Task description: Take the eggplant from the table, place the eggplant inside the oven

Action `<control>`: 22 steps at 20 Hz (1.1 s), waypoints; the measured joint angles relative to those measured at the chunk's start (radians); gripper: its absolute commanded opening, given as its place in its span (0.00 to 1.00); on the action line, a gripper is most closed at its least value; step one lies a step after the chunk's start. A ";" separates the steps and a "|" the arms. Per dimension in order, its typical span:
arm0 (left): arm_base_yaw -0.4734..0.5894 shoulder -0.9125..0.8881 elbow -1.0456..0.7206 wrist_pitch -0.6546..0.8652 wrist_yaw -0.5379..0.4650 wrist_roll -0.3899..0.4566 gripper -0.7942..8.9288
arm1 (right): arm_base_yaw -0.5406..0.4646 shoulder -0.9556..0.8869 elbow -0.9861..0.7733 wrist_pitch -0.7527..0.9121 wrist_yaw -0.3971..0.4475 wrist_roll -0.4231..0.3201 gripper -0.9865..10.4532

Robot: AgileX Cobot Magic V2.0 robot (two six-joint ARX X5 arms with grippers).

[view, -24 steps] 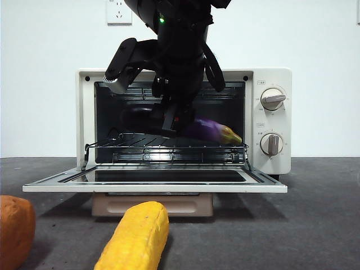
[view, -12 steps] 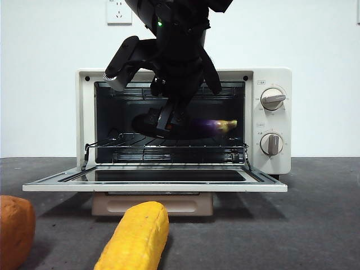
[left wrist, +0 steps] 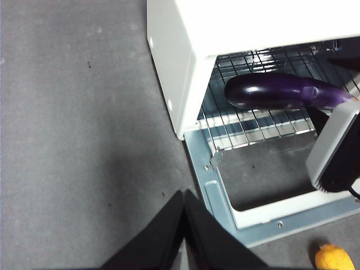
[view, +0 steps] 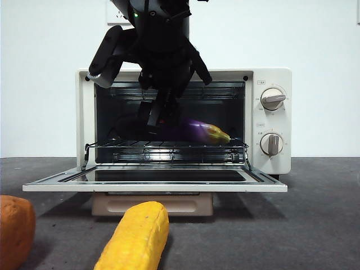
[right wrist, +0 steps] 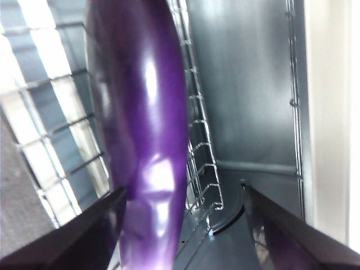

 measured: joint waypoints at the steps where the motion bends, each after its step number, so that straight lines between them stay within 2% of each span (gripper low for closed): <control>1: 0.000 0.001 0.000 0.011 0.000 0.000 0.09 | 0.002 -0.003 0.000 -0.002 0.000 0.002 0.37; 4: 0.000 0.037 0.000 0.053 0.000 0.000 0.09 | 0.021 -0.074 0.000 -0.029 0.000 0.026 0.34; 6: 0.000 0.094 0.000 0.073 0.001 0.000 0.09 | 0.047 -0.156 0.000 -0.117 0.000 0.077 0.23; 8: 0.006 0.175 0.000 0.087 0.060 0.006 0.09 | 0.071 -0.244 0.000 -0.248 -0.004 0.151 0.10; 13: 0.117 0.459 -0.028 0.138 0.250 0.032 0.09 | 0.064 -0.523 0.002 -0.621 -0.013 0.388 0.09; 16: 0.181 0.640 -0.108 0.218 0.399 0.030 0.09 | 0.057 -0.662 0.002 -0.793 -0.082 0.505 0.09; 19: 0.190 0.758 -0.143 0.251 0.520 0.024 0.09 | 0.059 -0.740 0.002 -0.856 -0.088 0.572 0.09; 22: 0.171 0.859 -0.143 0.263 0.582 0.022 0.09 | 0.059 -0.815 0.002 -0.878 -0.089 0.621 0.09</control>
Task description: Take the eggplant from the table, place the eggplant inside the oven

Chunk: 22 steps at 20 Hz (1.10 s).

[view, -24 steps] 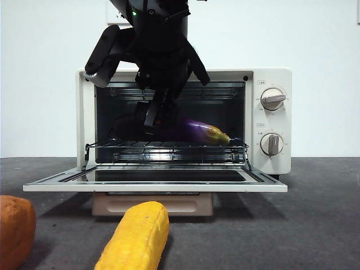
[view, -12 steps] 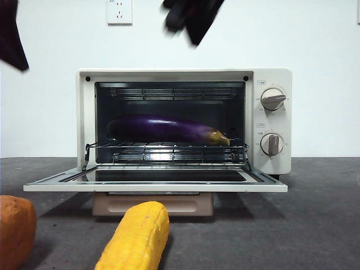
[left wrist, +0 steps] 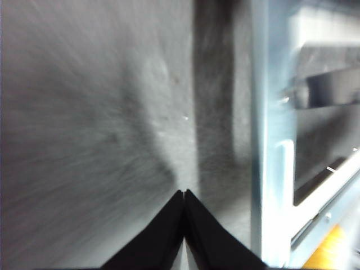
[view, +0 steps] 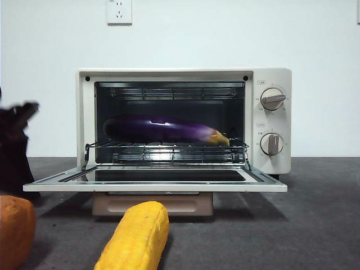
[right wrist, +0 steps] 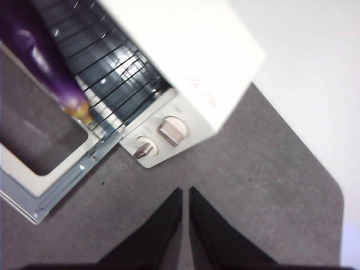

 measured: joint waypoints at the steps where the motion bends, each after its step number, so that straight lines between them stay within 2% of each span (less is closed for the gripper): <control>1: -0.008 0.029 0.000 0.006 0.042 0.000 0.09 | 0.000 -0.022 0.000 0.000 0.000 0.012 0.09; 2: -0.014 0.037 0.008 -0.002 0.056 0.000 0.09 | 0.000 -0.047 0.000 0.000 0.000 0.026 0.09; 3: -0.017 0.044 0.006 0.026 0.134 0.000 0.09 | 0.000 -0.068 0.000 -0.001 0.003 0.034 0.09; 4: -0.025 0.051 0.010 0.028 0.167 0.000 0.09 | 0.000 -0.089 0.000 0.000 0.006 0.039 0.09; 10: -0.018 0.061 0.009 0.035 0.267 0.001 0.09 | 0.000 -0.178 0.000 -0.010 0.047 0.065 0.09; 18: 0.031 0.082 0.018 0.031 0.615 0.000 0.09 | 0.000 -0.237 0.002 -0.104 0.064 0.142 0.09; 22: 0.058 0.082 0.111 0.025 0.642 -0.021 0.09 | 0.000 -0.240 0.003 -0.144 0.083 0.181 0.09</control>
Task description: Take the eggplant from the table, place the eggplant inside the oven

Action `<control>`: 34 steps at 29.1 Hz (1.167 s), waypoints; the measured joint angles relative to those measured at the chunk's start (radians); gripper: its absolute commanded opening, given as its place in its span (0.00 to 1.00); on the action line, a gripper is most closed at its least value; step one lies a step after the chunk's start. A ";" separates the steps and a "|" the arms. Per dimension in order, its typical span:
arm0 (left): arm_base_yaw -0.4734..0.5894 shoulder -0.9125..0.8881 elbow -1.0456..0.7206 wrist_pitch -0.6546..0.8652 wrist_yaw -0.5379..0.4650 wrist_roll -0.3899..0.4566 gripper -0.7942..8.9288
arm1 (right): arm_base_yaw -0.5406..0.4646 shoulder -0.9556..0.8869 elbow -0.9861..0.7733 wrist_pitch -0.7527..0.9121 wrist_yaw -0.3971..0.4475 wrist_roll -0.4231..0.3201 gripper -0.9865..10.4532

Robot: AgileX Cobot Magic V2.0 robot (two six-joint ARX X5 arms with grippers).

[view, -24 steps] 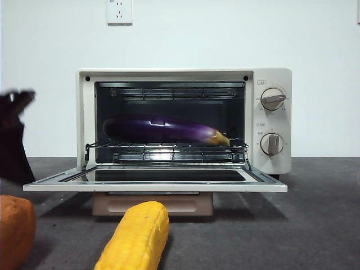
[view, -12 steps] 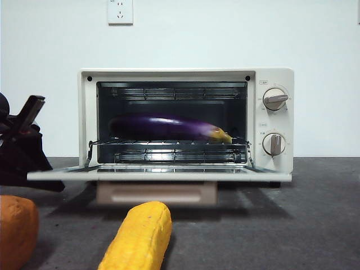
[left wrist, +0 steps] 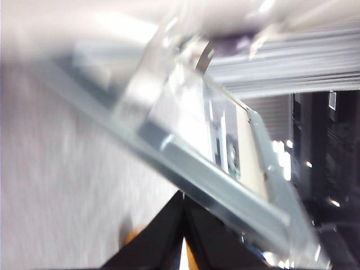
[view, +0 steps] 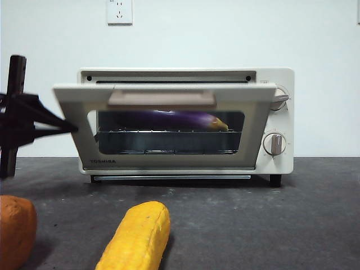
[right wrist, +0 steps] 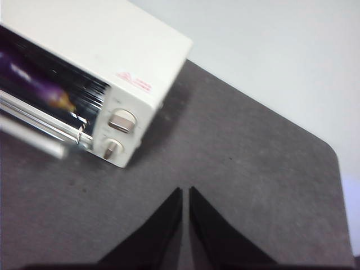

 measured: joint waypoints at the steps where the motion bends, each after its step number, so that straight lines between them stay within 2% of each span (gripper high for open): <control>1: 0.005 0.000 0.025 0.000 0.001 -0.007 0.09 | 0.000 0.000 0.000 -0.006 0.003 0.005 0.09; 6: 0.005 0.000 0.204 -0.009 -0.002 -0.034 0.09 | 0.000 0.000 0.000 -0.016 0.005 0.026 0.09; 9: 0.001 -0.007 0.285 -0.073 -0.030 -0.040 0.09 | 0.000 0.000 0.000 -0.017 0.004 0.030 0.09; 14: -0.010 -0.076 0.321 -0.185 -0.150 -0.005 0.09 | 0.000 -0.004 -0.014 -0.024 -0.002 0.033 0.09; 18: -0.024 -0.237 0.321 -0.296 -0.377 0.061 0.09 | 0.000 -0.043 -0.080 0.001 -0.062 0.033 0.09; 22: -0.077 -0.426 0.320 -0.236 -0.626 0.072 0.09 | -0.014 -0.113 -0.164 0.134 -0.172 0.034 0.09; 25: -0.148 -0.581 0.286 -0.138 -0.842 0.058 0.09 | -0.040 -0.162 -0.233 0.251 -0.258 0.034 0.09; 27: -0.202 -0.679 0.227 -0.069 -0.952 0.042 0.09 | -0.067 -0.171 -0.283 0.321 -0.305 0.034 0.09; 31: -0.309 -0.849 0.058 0.079 -1.062 -0.013 0.09 | -0.130 -0.156 -0.388 0.433 -0.419 0.035 0.09; 34: -0.388 -0.968 -0.100 0.179 -1.172 -0.056 0.09 | -0.187 -0.134 -0.469 0.513 -0.441 0.035 0.09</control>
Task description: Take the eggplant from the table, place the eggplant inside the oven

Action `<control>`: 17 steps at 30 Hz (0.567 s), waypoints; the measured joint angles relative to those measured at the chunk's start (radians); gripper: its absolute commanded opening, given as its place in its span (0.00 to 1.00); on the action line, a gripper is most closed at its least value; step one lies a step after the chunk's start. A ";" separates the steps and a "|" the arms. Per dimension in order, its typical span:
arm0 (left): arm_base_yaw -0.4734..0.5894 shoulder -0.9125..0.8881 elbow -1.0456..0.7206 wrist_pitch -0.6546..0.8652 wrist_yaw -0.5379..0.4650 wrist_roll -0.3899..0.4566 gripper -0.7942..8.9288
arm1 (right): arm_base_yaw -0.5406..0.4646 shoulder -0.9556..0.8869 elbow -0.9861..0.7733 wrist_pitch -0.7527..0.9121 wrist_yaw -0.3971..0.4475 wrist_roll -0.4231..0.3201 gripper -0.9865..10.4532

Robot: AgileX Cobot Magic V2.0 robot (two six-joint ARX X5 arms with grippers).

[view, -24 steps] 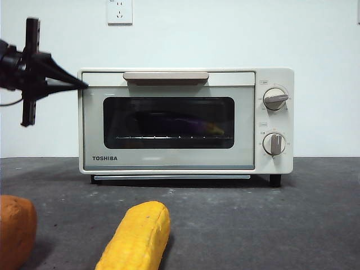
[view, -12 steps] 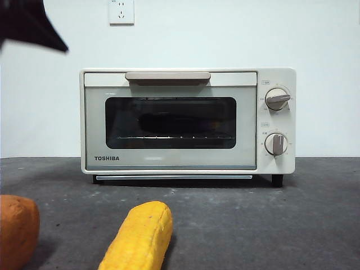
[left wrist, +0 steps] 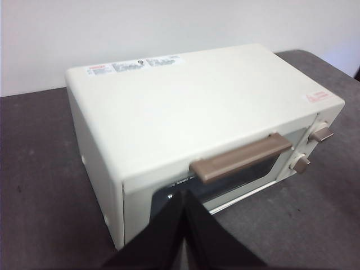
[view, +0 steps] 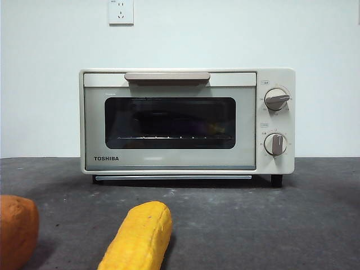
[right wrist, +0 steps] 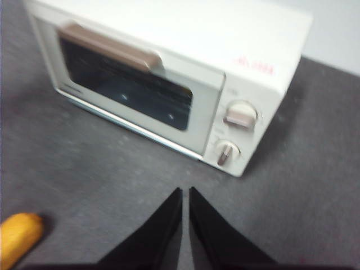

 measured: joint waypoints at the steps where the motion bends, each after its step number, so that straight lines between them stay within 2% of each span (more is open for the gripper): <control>1: -0.023 -0.036 -0.048 0.021 -0.035 -0.010 0.09 | -0.018 0.002 -0.028 0.028 -0.003 0.000 0.09; 7: -0.150 -0.263 -0.304 0.092 -0.203 -0.056 0.09 | -0.134 -0.018 -0.227 0.270 -0.060 -0.010 0.09; 11: -0.174 -0.325 -0.345 0.086 -0.216 -0.084 0.09 | -0.184 -0.029 -0.302 0.431 -0.055 -0.029 0.09; 17: -0.176 -0.321 -0.345 0.068 -0.217 -0.100 0.09 | -0.187 -0.022 -0.304 0.437 -0.050 -0.038 0.09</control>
